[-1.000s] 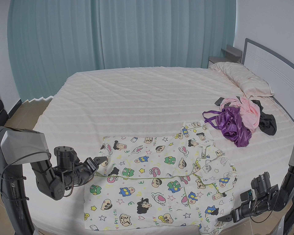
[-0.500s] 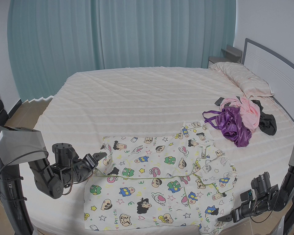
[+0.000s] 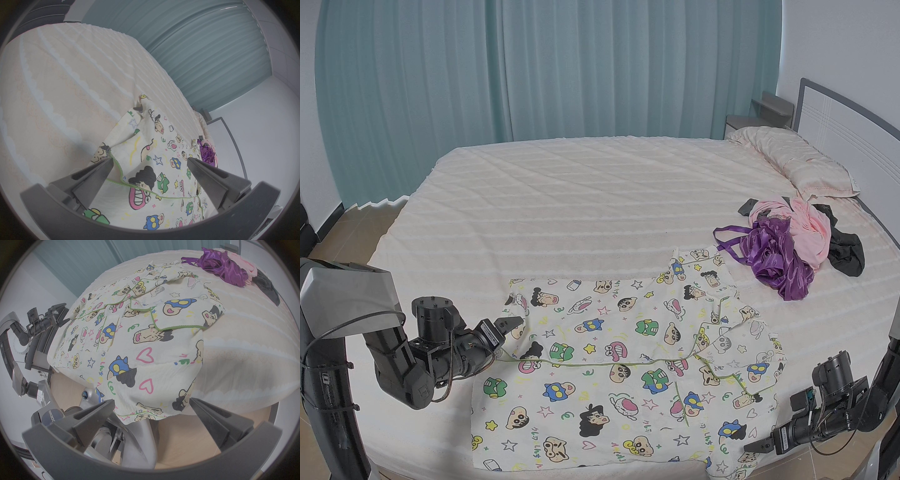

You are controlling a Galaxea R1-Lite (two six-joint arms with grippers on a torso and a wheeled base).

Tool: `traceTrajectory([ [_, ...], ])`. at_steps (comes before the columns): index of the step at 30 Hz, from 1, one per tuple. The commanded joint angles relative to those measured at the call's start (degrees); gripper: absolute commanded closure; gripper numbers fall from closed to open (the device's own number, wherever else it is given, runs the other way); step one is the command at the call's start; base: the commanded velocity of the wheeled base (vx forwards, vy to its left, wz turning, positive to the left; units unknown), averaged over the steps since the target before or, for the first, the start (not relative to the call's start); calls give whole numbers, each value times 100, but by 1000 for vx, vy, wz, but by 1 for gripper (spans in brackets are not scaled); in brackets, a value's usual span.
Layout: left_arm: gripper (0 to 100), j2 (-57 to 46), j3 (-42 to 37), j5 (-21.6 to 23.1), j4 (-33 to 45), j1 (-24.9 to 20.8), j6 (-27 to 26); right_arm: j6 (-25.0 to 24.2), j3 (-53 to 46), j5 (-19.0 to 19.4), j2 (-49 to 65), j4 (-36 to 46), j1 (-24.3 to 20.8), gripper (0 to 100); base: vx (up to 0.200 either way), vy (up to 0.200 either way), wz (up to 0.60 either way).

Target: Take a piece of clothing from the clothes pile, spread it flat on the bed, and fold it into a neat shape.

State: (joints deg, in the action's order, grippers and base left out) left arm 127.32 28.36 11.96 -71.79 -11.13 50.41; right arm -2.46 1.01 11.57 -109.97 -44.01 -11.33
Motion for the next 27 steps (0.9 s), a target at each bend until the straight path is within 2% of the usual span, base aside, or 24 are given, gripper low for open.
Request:
traceTrajectory([
  [1, 0, 223, 38, -27, -10, -30, 22, 0, -84, 3, 2, -3, -1, 0, 0, 0, 0],
  [5, 0, 214, 12, -88, -10, -30, 118, 0, -84, 3, 11, 6, -1, 0, 0, 0, 0],
  [6, 100, 214, 12, -88, -10, -30, 180, 0, -84, 3, 11, 6, -1, 0, 0, 0, 0],
  [10, 100, 197, 3, -141, -10, -21, 259, 0, -84, 3, 2, 6, -1, 0, 0, 0, 0],
  [14, 100, 179, -5, -537, -10, -38, 259, 0, -84, 3, 11, 6, -1, 0, 0, 0, 0],
  [21, 100, -23, -295, -923, -10, -65, 241, 0, -92, 3, 28, 6, -1, 0, 0, 0, 0],
  [27, 100, -190, -533, -1574, -10, -460, 197, 0, -92, 3, 46, 6, -1, 0, 0, 0, 0],
])
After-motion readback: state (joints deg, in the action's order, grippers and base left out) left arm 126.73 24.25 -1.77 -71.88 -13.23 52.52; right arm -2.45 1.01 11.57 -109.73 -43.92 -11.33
